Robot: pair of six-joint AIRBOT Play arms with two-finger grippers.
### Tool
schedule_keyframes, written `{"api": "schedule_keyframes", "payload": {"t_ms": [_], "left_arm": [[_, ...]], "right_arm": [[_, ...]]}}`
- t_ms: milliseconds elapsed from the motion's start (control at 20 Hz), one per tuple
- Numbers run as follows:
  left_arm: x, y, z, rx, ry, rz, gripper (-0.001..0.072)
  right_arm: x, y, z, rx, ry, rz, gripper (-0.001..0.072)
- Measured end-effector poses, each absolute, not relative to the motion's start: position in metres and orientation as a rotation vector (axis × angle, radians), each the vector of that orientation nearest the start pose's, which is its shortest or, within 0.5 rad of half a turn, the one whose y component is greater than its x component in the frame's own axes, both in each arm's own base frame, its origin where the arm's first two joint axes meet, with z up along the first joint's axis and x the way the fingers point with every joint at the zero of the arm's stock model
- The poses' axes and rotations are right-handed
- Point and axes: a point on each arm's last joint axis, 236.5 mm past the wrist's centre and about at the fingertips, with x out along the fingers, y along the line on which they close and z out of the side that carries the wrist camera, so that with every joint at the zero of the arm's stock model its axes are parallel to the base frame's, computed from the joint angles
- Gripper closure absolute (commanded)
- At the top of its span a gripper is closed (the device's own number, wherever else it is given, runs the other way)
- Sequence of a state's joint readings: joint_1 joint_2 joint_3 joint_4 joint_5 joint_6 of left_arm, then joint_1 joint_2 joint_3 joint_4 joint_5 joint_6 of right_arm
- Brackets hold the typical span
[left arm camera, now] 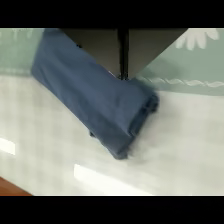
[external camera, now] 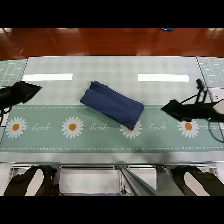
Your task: Fold the shirts.
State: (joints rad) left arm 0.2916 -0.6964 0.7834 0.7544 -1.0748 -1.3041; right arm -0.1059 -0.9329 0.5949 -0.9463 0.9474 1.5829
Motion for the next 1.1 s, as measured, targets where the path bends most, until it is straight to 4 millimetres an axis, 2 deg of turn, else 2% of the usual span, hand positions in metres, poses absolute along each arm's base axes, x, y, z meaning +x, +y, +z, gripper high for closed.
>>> {"api": "schedule_keyframes", "payload": {"t_ms": [250, 450, 500, 550, 600, 650, 750, 800, 950, 1100], "left_arm": [[0.306, -0.106, 0.108, -0.569, 0.852, -0.429, 0.0682], [0.303, -0.123, 0.096, -0.566, 0.901, -0.470, 0.0682], [0.303, -0.126, 0.093, -0.566, 0.911, -0.476, 0.0682], [0.303, -0.128, 0.090, -0.567, 0.920, -0.480, 0.0682], [0.304, -0.129, 0.088, -0.568, 0.928, -0.482, 0.0682], [0.304, -0.131, 0.085, -0.570, 0.936, -0.484, 0.0682], [0.306, -0.132, 0.081, -0.574, 0.949, -0.483, 0.0682], [0.307, -0.132, 0.079, -0.576, 0.952, -0.480, 0.0682], [0.309, -0.132, 0.072, -0.574, 0.968, -0.479, 0.0682], [0.309, -0.136, 0.066, -0.565, 0.989, -0.489, 0.0682]], "right_arm": [[0.287, 0.144, -0.083, 0.825, 1.310, 0.173, 0.0293], [0.295, 0.193, -0.097, 0.895, 1.361, 0.278, 0.0316], [0.299, 0.205, -0.098, 0.903, 1.368, 0.306, 0.0368], [0.303, 0.214, -0.099, 0.901, 1.375, 0.328, 0.0500], [0.306, 0.224, -0.100, 0.884, 1.384, 0.358, 0.0678], [0.312, 0.235, -0.098, 0.879, 1.385, 0.389, 0.0675], [0.327, 0.255, -0.082, 0.861, 1.361, 0.474, 0.0676], [0.338, 0.265, -0.068, 0.846, 1.338, 0.528, 0.0676], [0.376, 0.289, -0.005, 0.768, 1.240, 0.676, 0.0676], [0.409, 0.294, 0.065, 0.643, 1.137, 0.749, 0.0676]]}}
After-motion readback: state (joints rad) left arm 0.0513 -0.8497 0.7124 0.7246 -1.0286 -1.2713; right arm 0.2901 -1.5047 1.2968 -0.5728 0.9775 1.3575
